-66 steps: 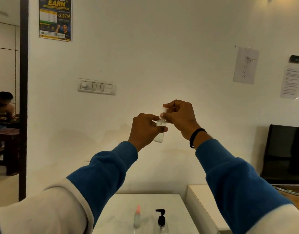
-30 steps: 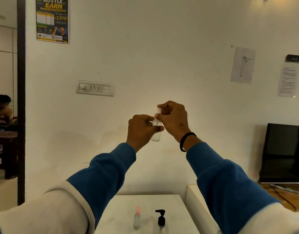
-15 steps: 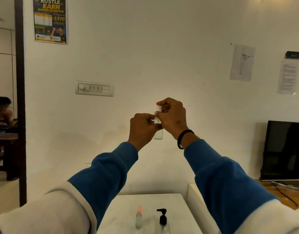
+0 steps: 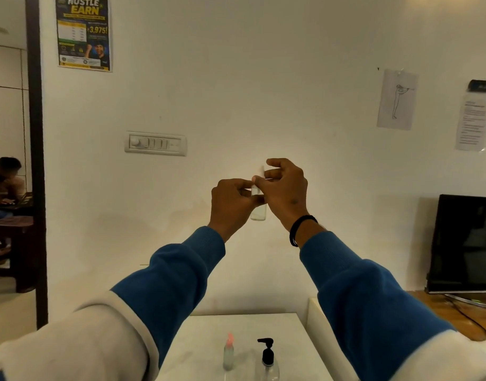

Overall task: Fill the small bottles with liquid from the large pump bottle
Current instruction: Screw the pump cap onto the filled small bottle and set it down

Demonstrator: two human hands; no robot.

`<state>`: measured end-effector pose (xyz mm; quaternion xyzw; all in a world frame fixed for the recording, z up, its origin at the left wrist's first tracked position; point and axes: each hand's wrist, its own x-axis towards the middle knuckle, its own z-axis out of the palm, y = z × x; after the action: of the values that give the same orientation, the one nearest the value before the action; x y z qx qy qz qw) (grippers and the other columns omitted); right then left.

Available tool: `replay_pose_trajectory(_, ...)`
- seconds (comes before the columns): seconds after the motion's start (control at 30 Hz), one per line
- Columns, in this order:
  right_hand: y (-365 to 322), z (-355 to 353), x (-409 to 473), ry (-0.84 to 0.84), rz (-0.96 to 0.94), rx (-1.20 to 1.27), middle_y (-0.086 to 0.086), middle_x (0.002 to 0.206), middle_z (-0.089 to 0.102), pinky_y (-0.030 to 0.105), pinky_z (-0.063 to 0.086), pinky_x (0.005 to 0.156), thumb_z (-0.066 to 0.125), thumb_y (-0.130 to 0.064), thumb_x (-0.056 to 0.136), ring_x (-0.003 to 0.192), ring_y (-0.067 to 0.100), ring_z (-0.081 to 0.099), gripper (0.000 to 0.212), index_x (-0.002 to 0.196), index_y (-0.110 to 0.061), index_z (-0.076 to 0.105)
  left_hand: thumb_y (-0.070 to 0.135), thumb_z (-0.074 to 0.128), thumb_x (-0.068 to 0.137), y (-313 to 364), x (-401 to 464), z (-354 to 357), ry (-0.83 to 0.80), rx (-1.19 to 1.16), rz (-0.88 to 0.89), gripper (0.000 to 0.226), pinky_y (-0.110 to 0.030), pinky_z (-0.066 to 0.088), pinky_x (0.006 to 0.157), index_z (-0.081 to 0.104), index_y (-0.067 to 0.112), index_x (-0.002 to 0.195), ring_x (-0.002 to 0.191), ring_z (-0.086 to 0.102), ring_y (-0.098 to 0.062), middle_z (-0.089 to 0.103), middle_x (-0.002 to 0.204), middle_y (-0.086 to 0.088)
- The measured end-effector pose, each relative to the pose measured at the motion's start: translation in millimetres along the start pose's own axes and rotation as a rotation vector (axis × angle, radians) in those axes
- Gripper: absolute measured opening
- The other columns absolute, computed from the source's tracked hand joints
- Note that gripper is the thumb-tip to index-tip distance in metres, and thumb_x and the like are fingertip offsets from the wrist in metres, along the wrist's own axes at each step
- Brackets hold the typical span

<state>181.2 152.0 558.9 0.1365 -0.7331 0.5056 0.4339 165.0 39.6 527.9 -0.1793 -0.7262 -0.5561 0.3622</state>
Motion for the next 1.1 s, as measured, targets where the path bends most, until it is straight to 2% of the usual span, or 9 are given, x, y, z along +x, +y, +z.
replay_pose_trajectory(0.07,1.4,-0.2,-1.1,0.01,0.003,-0.012,-0.005,0.095,0.067,0.026,0.057,0.081,0.081,-0.022,0.083,0.088,0.014,0.068,0.045,0.123,-0.015,0.062,0.027,0.089,0.074,0.3,-0.6,0.1,0.009,0.012,0.01,0.036,-0.048,0.062,0.078,0.077,0.01,0.103,0.078,0.074,-0.023,0.076,0.084,-0.006)
replay_pose_trajectory(0.27,11.1,-0.6,-10.8,0.009,0.046,-0.026,-0.006,0.09,0.069,0.016,0.05,0.074,0.082,-0.033,0.08,0.088,0.01,0.066,0.03,0.102,-0.016,0.07,0.029,0.089,0.074,-4.3,-8.4,-3.2,0.018,0.023,0.02,0.036,-0.044,0.062,0.077,0.078,0.01,0.102,0.076,0.074,-0.02,0.077,0.083,-0.005)
replay_pose_trajectory(0.4,22.9,3.6,-25.6,0.001,0.084,0.002,-0.003,0.091,0.072,0.032,0.059,0.082,0.083,-0.036,0.079,0.087,0.015,0.069,0.032,0.101,-0.015,0.071,0.029,0.09,0.073,-15.8,-17.3,-4.6,0.021,0.043,0.027,0.036,-0.042,0.063,0.078,0.078,0.013,0.103,0.077,0.074,-0.017,0.078,0.085,-0.002)
replay_pose_trajectory(0.47,30.8,5.7,-34.0,0.002,0.098,0.014,-0.004,0.089,0.072,0.04,0.061,0.081,0.083,-0.037,0.078,0.086,0.016,0.07,0.031,0.099,-0.017,0.071,0.028,0.09,0.074,-22.0,-24.1,-4.9,0.016,0.043,0.013,0.036,-0.039,0.063,0.078,0.077,0.012,0.103,0.077,0.075,-0.014,0.078,0.085,-0.001)
replay_pose_trajectory(0.6,47.4,10.6,-52.7,-0.017,0.141,0.023,-0.007,0.085,0.071,0.042,0.062,0.078,0.084,-0.038,0.077,0.083,0.017,0.071,0.027,0.095,-0.022,0.07,0.023,0.089,0.074,-39.0,-42.0,-5.1,-0.001,0.032,-0.01,0.034,-0.034,0.063,0.077,0.077,0.012,0.104,0.076,0.075,-0.009,0.079,0.084,0.001)
replay_pose_trajectory(0.73,63.7,16.7,-73.6,-0.068,0.175,0.014,-0.009,0.086,0.071,0.042,0.062,0.078,0.083,-0.037,0.078,0.084,0.015,0.071,0.025,0.093,-0.023,0.07,0.021,0.09,0.075,-59.0,-63.5,-5.5,-0.005,0.047,-0.024,0.033,-0.018,0.06,0.07,0.076,0.01,0.103,0.075,0.074,-0.006,0.078,0.084,0.001)
replay_pose_trajectory(0.8,71.9,19.6,-87.1,-0.099,0.189,0.001,-0.008,0.088,0.072,0.039,0.062,0.078,0.083,-0.035,0.079,0.084,0.013,0.07,0.026,0.096,-0.019,0.072,0.019,0.09,0.075,-70.5,-74.5,-7.1,-0.015,0.037,-0.044,0.032,-0.012,0.055,0.066,0.076,0.01,0.103,0.075,0.074,-0.004,0.078,0.084,0.001)
replay_pose_trajectory(1.0,102.2,37.3,-136.7,-0.174,0.258,0.005,-0.006,0.093,0.073,0.015,0.054,0.071,0.083,-0.027,0.08,0.081,0.005,0.07,0.031,0.105,-0.015,0.071,0.018,0.088,0.077,-113.7,-112.8,-10.7,-0.025,0.05,-0.143,0.03,-0.011,0.055,0.066,0.074,0.01,0.103,0.075,0.073,-0.003,0.076,0.085,0.005)
replay_pose_trajectory(1.1,121.5,51.1,-163.6,-0.204,0.325,0.013,-0.007,0.091,0.073,0.013,0.054,0.071,0.082,-0.026,0.081,0.081,0.005,0.07,0.028,0.103,-0.015,0.072,0.016,0.086,0.079,-141.7,-134.4,-11.6,-0.017,0.076,-0.191,0.029,-0.008,0.053,0.066,0.073,0.011,0.105,0.075,0.071,0.001,0.074,0.087,0.007)
